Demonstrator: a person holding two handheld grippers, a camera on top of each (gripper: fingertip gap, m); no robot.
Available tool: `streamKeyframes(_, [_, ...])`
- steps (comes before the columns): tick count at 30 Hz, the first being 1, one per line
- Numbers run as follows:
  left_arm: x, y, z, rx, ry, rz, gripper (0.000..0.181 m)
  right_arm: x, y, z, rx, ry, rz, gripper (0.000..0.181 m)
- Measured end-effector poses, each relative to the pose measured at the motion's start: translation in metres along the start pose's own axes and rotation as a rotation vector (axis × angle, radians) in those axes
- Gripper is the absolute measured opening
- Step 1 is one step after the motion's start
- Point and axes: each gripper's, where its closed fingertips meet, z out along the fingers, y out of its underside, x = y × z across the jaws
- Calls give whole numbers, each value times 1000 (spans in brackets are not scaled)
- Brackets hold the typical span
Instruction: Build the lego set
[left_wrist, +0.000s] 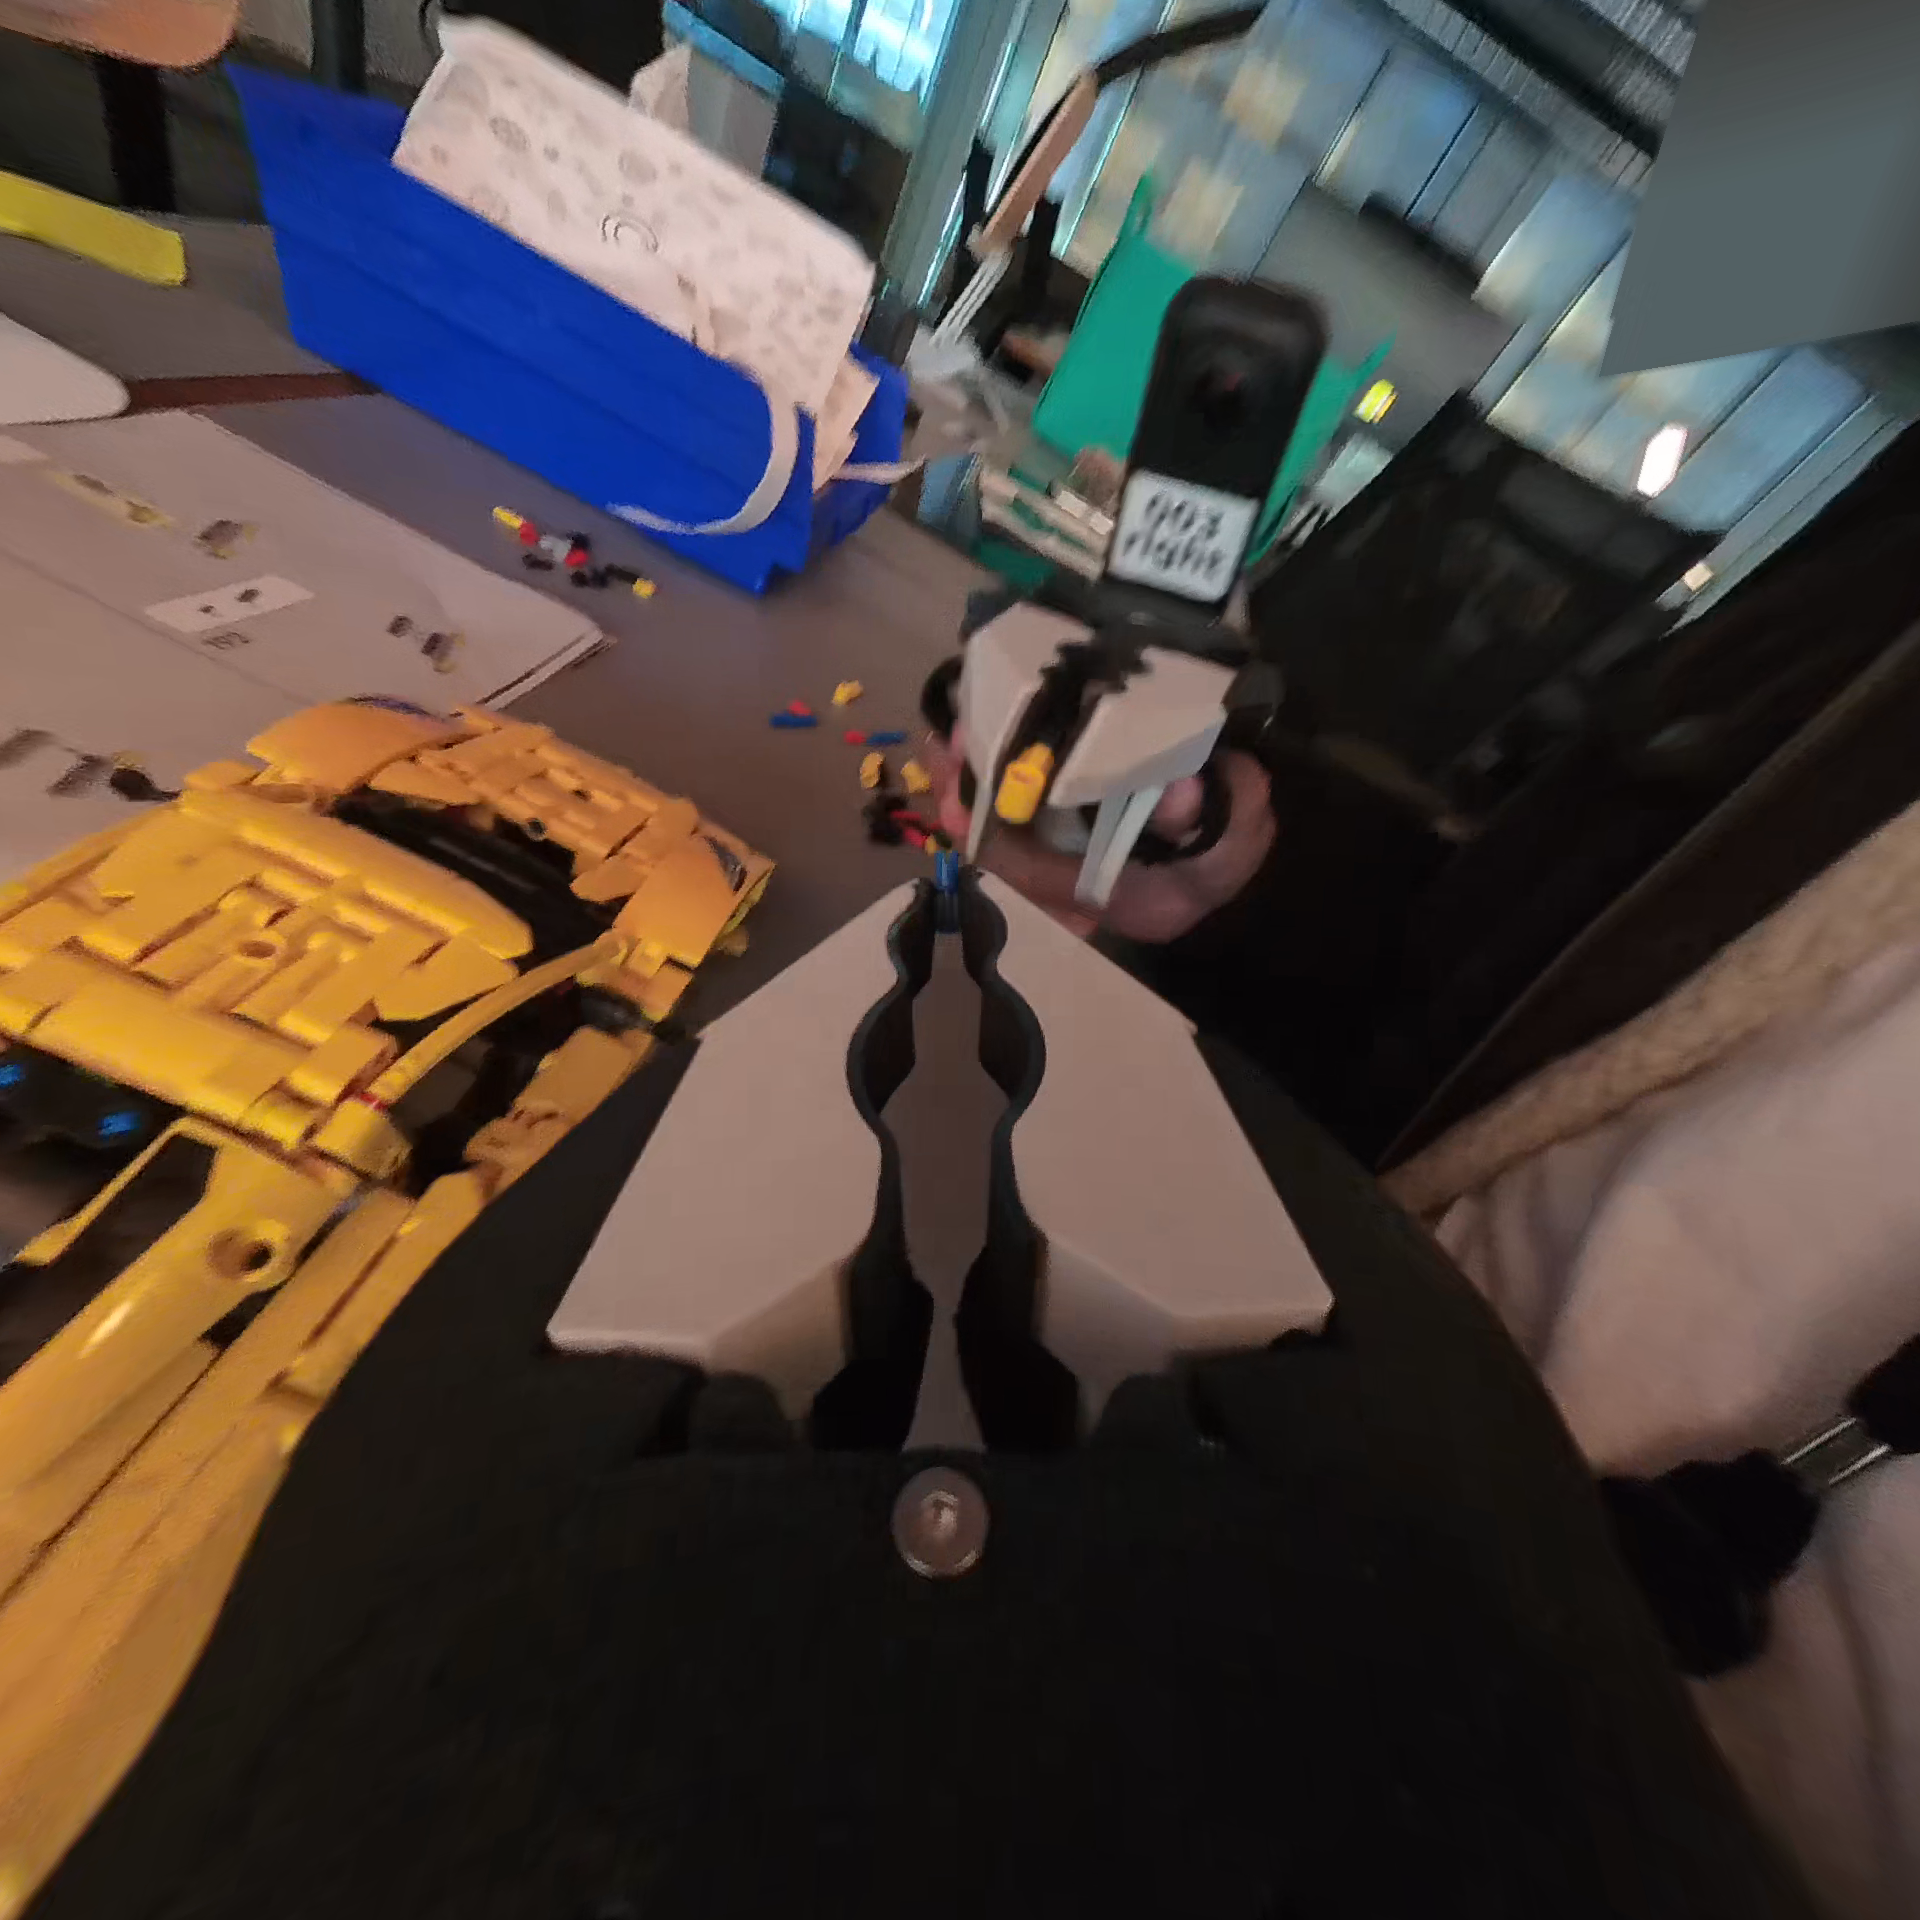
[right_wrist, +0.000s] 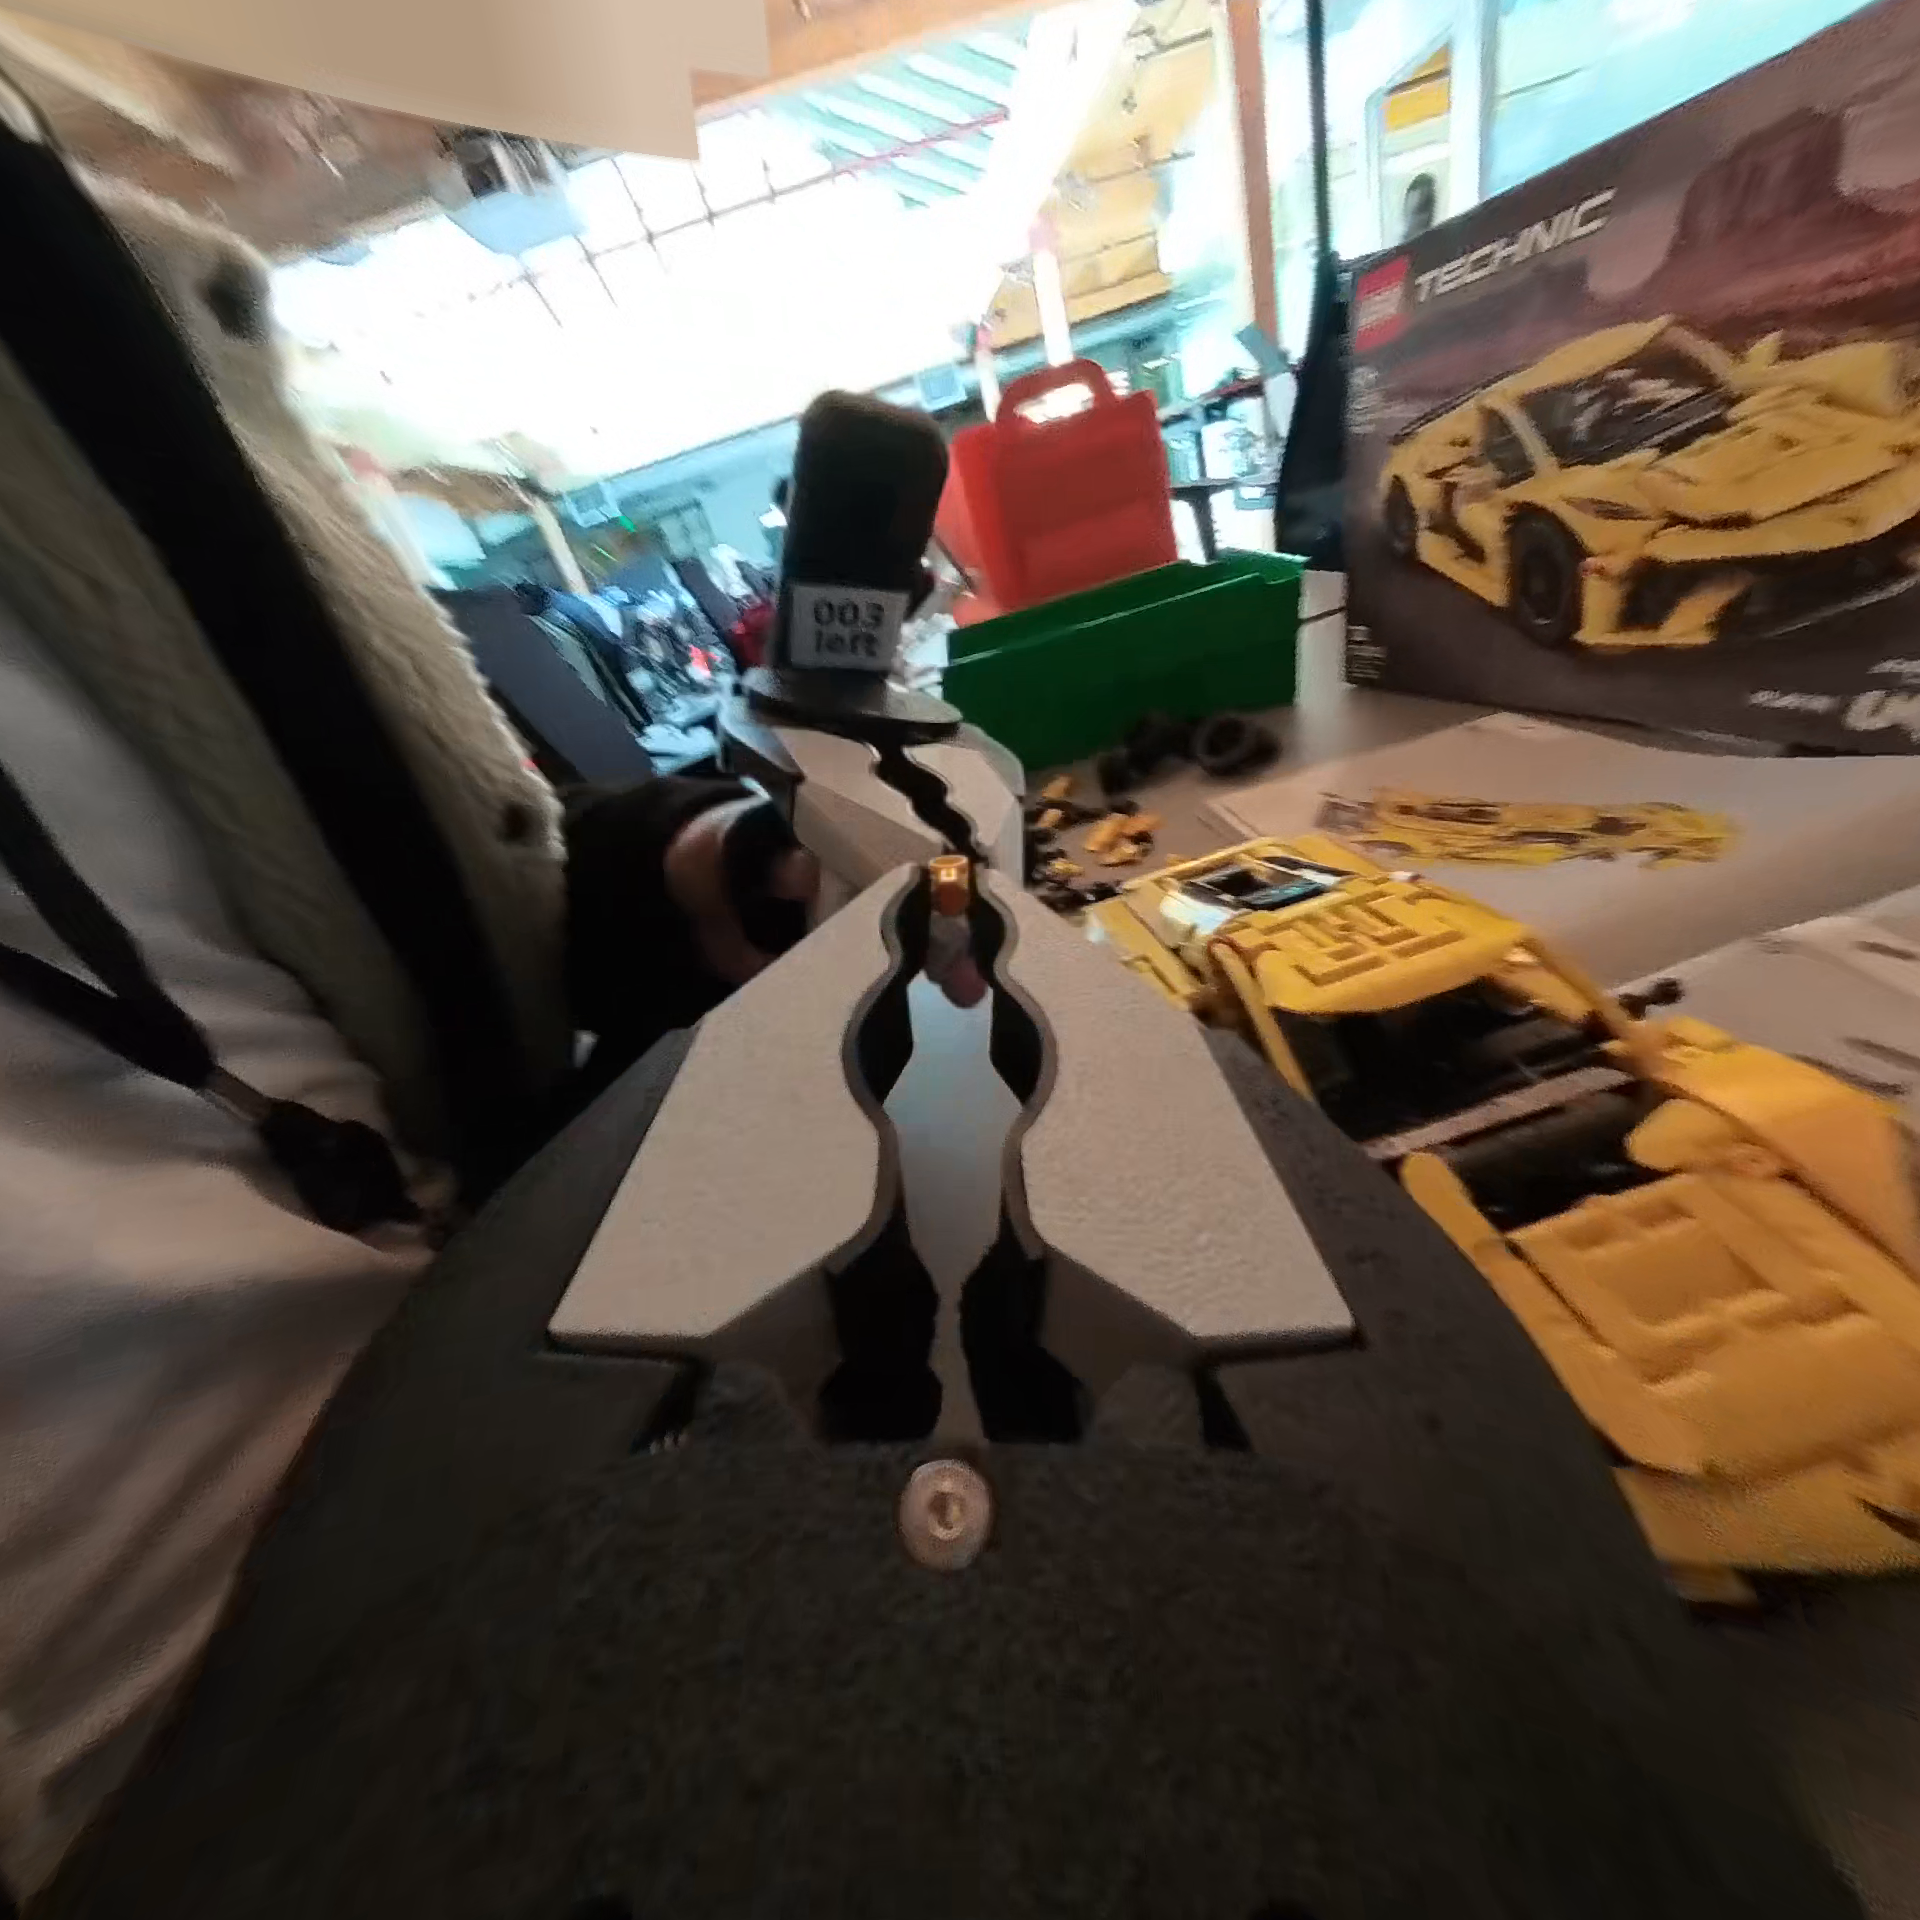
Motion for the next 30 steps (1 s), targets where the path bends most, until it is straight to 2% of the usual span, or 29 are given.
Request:
streamKeyframes(7, [13, -9, 6, 91, 54, -9, 4, 2, -3, 1, 39, -12, 59, 5])
streamKeyframes(12, [10, -5, 5, 74, 32, -1, 4, 3, 0, 0, 19, -11, 65, 6])
streamKeyframes(15, [2, -6, -2, 70, -9, 11, 4, 9, 3, -3, -23, 46, -5, 5])
streamKeyframes(17, [-2, -5, -4, 59, -22, 7, 4, 11, 14, -2, -112, 93, -105, 6])
streamKeyframes(21, [-3, -1, -3, 57, -15, -33, 4, 8, 15, 3, -128, 131, -241, 6])
streamKeyframes(25, [-8, 4, -2, 50, -25, -59, 4, 5, 10, 2, -85, 95, -158, 6])
streamKeyframes(30, [1, 3, 2, 72, 17, -71, 4, 4, 11, 4, -80, 84, -143, 6])
